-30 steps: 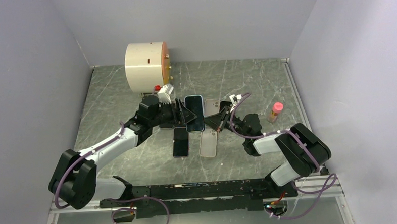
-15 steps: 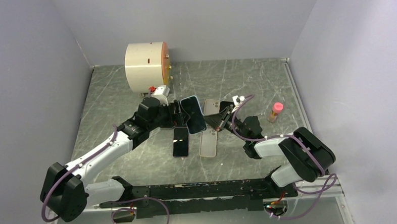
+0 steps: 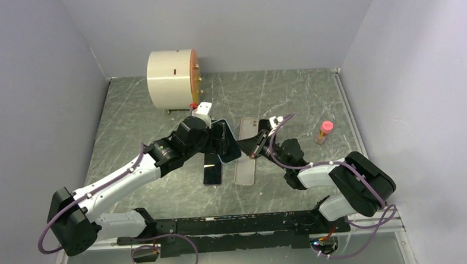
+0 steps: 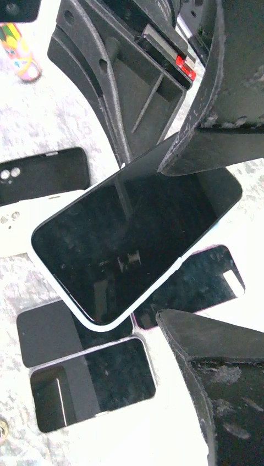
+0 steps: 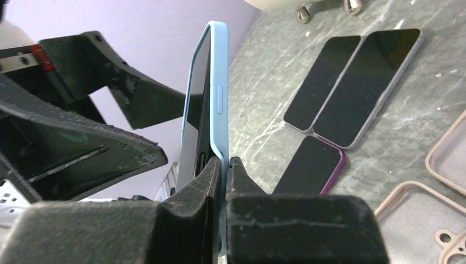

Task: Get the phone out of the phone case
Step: Remove the phone case from the phone.

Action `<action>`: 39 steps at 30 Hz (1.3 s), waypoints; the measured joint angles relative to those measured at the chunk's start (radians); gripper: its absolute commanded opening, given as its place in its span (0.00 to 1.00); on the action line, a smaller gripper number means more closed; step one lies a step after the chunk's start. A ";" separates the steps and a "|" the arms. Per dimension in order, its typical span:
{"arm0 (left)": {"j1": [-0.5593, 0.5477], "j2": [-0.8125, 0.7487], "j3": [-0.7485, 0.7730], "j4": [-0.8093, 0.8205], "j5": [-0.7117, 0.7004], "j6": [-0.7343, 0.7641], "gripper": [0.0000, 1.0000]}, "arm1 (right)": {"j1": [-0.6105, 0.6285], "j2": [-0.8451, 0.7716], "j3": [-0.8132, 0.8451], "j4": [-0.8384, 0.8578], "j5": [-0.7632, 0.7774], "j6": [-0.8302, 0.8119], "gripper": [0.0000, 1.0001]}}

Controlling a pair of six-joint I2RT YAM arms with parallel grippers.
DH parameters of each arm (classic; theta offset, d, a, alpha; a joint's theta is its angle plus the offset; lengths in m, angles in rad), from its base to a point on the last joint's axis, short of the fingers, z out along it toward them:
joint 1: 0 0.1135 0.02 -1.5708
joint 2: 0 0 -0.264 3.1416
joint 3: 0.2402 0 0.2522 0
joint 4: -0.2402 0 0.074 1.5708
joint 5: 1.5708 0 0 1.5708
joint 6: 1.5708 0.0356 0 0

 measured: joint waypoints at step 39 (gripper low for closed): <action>-0.382 0.257 0.111 -0.016 -0.475 0.338 0.85 | 0.056 -0.150 0.087 -0.507 0.181 -0.036 0.00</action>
